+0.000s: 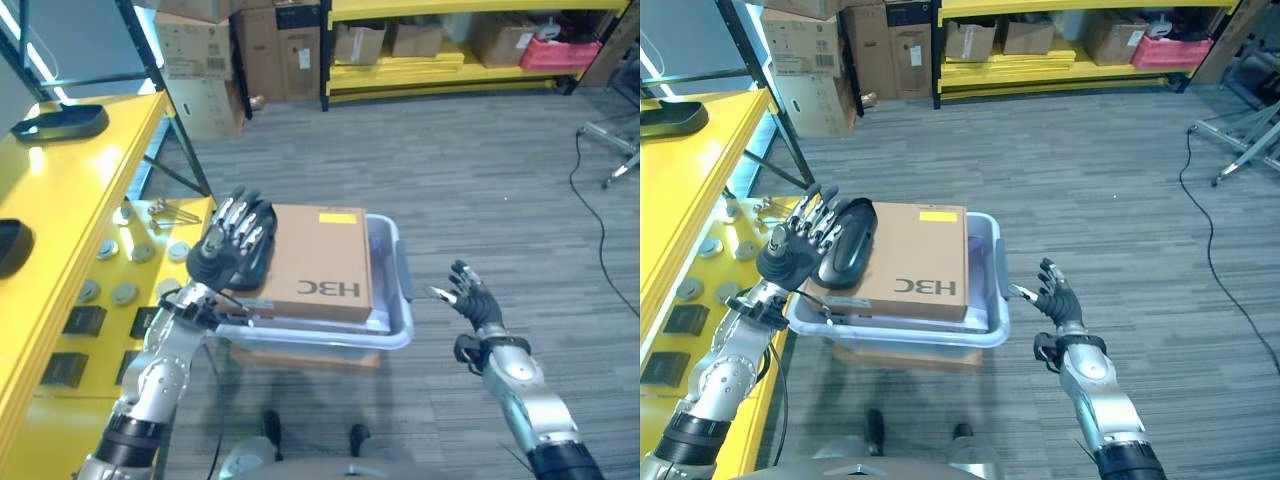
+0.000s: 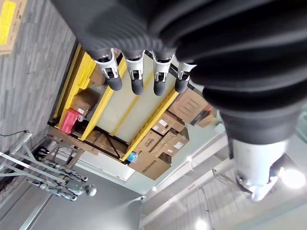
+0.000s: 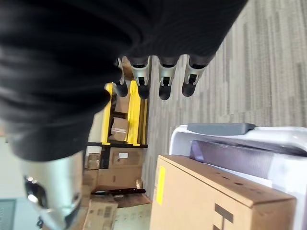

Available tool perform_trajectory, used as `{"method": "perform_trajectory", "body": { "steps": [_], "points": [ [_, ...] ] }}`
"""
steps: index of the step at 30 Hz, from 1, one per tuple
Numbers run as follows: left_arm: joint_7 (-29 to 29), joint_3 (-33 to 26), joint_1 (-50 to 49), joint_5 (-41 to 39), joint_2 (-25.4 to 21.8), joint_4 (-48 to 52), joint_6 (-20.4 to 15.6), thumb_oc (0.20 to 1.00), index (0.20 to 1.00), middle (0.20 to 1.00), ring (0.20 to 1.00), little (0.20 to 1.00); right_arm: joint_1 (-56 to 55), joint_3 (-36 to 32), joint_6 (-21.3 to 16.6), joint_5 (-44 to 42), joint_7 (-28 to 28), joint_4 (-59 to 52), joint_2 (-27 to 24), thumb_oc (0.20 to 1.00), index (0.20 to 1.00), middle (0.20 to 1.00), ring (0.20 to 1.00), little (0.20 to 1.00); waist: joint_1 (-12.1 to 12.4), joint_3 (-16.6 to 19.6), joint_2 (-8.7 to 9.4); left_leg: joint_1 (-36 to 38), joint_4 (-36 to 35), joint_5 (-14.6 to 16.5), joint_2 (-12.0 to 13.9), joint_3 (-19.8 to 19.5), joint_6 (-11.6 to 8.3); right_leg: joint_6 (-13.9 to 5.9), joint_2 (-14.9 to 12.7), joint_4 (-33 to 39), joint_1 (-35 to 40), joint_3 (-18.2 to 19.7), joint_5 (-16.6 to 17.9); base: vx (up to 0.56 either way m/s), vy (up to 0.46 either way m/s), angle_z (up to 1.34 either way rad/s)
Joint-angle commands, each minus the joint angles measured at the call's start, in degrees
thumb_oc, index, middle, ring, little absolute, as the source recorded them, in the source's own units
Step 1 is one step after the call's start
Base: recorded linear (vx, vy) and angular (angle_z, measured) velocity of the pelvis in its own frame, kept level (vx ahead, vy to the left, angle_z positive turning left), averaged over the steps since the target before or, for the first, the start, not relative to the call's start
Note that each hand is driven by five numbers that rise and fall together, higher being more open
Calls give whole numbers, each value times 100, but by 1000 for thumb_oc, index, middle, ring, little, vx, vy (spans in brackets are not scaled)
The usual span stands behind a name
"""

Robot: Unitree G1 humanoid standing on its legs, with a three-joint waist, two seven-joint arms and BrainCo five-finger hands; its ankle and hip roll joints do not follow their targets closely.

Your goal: Move parts from the plastic box to the shelf.

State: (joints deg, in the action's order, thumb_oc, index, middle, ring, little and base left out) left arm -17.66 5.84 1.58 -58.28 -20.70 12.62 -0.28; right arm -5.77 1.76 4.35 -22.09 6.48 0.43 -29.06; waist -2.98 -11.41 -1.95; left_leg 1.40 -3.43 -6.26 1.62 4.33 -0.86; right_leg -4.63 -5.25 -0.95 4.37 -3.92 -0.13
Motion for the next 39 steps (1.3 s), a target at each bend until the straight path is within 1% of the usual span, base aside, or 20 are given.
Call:
{"method": "perform_trajectory", "body": {
  "steps": [1, 3, 5, 8, 9, 10, 11, 13, 14, 15, 16, 17, 20, 22, 24, 25, 28, 31, 36, 39],
  "points": [
    [64, -257, -44, 91, -211, 261, -108, 1000, 1000, 1000, 1000, 1000, 405, -44, -71, 48, -197, -392, 6, 1000, 1000, 1000, 1000, 1000, 246, 227, 93, -214, 117, -69, -53, -336, -43, 56, 34, 102, 100, -578, 194, 85, 168, -18],
    [21, -292, -116, 204, -260, 292, -79, 1000, 1000, 1000, 1000, 1000, 416, -15, 76, 204, -272, -362, 14, 1000, 1000, 1000, 1000, 1000, 333, 279, 80, -137, -39, -46, -141, -414, -10, 4, -8, 213, 95, -612, 250, 90, 170, 4],
    [19, -283, -173, 254, -264, 366, -46, 1000, 1000, 1000, 1000, 1000, 472, 35, 116, 232, -190, -309, 30, 1000, 1000, 1000, 1000, 1000, 402, 297, 75, -121, -88, -34, -172, -435, 5, -23, -30, 284, 102, -645, 288, 70, 123, 6],
    [63, -215, -198, 443, -275, 451, -60, 1000, 1000, 1000, 1000, 1000, 753, 137, 58, 408, 133, -87, 33, 1000, 1000, 1000, 1000, 1000, 555, 300, 60, -174, -83, -15, -219, -494, 26, -47, -70, 334, 95, -710, 318, 45, 117, 5],
    [61, -135, -160, 505, -305, 478, -102, 1000, 1000, 1000, 1000, 1000, 1068, 220, -53, 454, 383, 123, 7, 1000, 1000, 1000, 1000, 1000, 682, 282, 44, -254, -48, 2, -251, -545, 41, -53, -103, 327, 72, -759, 312, 22, 112, 2],
    [62, -127, -152, 509, -308, 480, -107, 1000, 1000, 1000, 1000, 1000, 1102, 229, -72, 487, 405, 142, 3, 1000, 1000, 1000, 1000, 1000, 693, 280, 42, -266, -40, 5, -254, -551, 42, -53, -107, 325, 68, -764, 310, 25, 180, 20],
    [76, -12, -92, 538, -328, 509, -183, 1000, 1000, 1000, 1000, 1000, 1500, 348, -135, 484, 727, 392, -22, 1000, 1000, 1000, 1000, 1000, 858, 239, 6, -379, 21, 12, -294, -620, 52, -54, -156, 310, 51, -832, 296, 6, 145, 27],
    [90, 38, -18, 472, -361, 518, -259, 1000, 1000, 1000, 1000, 1000, 1925, 418, -76, 583, 952, 639, -30, 1000, 1000, 1000, 1000, 1000, 986, 193, -26, -527, 117, 20, -343, -701, 63, -54, -198, 276, 0, -888, 283, -71, 195, 34],
    [160, 119, 216, 350, -414, 471, -441, 1000, 1000, 1000, 1000, 1000, 2665, 521, 30, 643, 1201, 1130, -90, 1000, 1000, 1000, 1000, 1000, 1178, 89, -83, -808, 244, 12, -411, -803, 74, -53, -265, 236, -129, -991, 261, -203, 195, 33],
    [169, 141, 353, 329, -421, 431, -526, 1000, 1000, 1000, 1000, 1000, 3002, 568, 73, 560, 1215, 1413, -130, 1000, 1000, 1000, 1000, 1000, 1249, 27, -109, -939, 298, 7, -441, -845, 77, -56, -290, 226, -198, -1032, 254, -255, 174, 35],
    [215, 172, 494, 372, -434, 377, -667, 1000, 1000, 1000, 1000, 1000, 3317, 634, 216, 509, 1323, 1705, -134, 1000, 1000, 1000, 1000, 1000, 1327, -37, -132, -1057, 344, 2, -471, -892, 79, -55, -311, 228, -253, -1073, 248, -155, 71, 18],
    [240, 176, 533, 390, -436, 359, -702, 1000, 1000, 1000, 1000, 1000, 3391, 652, 250, 528, 1377, 1770, -134, 1000, 1000, 1000, 1000, 1000, 1339, -53, -137, -1088, 359, 3, -478, -904, 79, -55, -315, 227, -268, -1084, 246, -156, 62, 36],
    [496, 238, 759, 568, -498, 346, -1188, 1000, 1000, 1000, 1000, 1000, 4092, 750, -81, 430, 1661, 3155, -296, 1000, 1000, 1000, 1000, 1000, 1585, -250, -225, -1368, 490, -25, -573, -1057, 82, -45, -368, 225, -373, -1206, 247, -143, 66, 28],
    [728, 187, 756, 757, -555, 364, -1430, 1000, 1000, 1000, 1000, 1000, 4250, 748, -171, 364, 1763, 3581, -340, 1000, 1000, 1000, 1000, 1000, 1706, -312, -263, -1475, 533, -38, -632, -1136, 96, -48, -402, 230, -400, -1290, 246, -66, 66, 31],
    [932, 108, 723, 927, -625, 383, -1579, 1000, 1000, 1000, 1000, 1000, 4385, 749, -307, 276, 1844, 3971, -385, 1000, 1000, 1000, 1000, 1000, 1832, -379, -290, -1546, 541, -65, -693, -1228, 117, -56, -436, 243, -403, -1386, 257, -53, 53, 37],
    [1012, 46, 697, 1012, -653, 405, -1647, 1000, 1000, 1000, 1000, 1000, 4480, 748, -303, 234, 1950, 4122, -369, 1000, 1000, 1000, 1000, 1000, 1934, -406, -305, -1601, 531, -80, -742, -1292, 142, -69, -466, 259, -416, -1461, 258, -59, 33, 38],
    [979, 8, 684, 1133, -684, 443, -1685, 1000, 1000, 1000, 1000, 1000, 4581, 754, -292, 180, 2109, 4236, -358, 1000, 1000, 1000, 1000, 1000, 2050, -473, -306, -1685, 501, -110, -811, -1392, 169, -93, -501, 266, -467, -1560, 266, -56, 18, 30],
    [951, 24, 656, 1168, -663, 470, -1677, 1000, 1000, 1000, 1000, 1000, 4605, 773, -285, 201, 2148, 4272, -350, 1000, 1000, 1000, 1000, 1000, 2096, -515, -300, -1726, 474, -132, -846, -1441, 190, -112, -516, 265, -507, -1594, 276, -34, 20, 15],
    [1072, 174, 729, 1205, -662, 437, -1786, 1000, 1000, 1000, 1000, 1000, 4793, 864, -320, 214, 2168, 4439, -362, 1000, 1000, 1000, 1000, 1000, 2169, -641, -315, -1764, 420, -175, -887, -1499, 225, -149, -547, 238, -594, -1649, 312, -37, 27, 7],
    [1092, 262, 821, 1235, -647, 374, -1812, 1000, 1000, 1000, 1000, 1000, 5012, 979, -246, 255, 2225, 4598, -338, 1000, 1000, 1000, 1000, 1000, 2201, -701, -331, -1763, 373, -191, -902, -1511, 239, -174, -558, 214, -656, -1670, 333, -40, 24, -1]
  ]
}}
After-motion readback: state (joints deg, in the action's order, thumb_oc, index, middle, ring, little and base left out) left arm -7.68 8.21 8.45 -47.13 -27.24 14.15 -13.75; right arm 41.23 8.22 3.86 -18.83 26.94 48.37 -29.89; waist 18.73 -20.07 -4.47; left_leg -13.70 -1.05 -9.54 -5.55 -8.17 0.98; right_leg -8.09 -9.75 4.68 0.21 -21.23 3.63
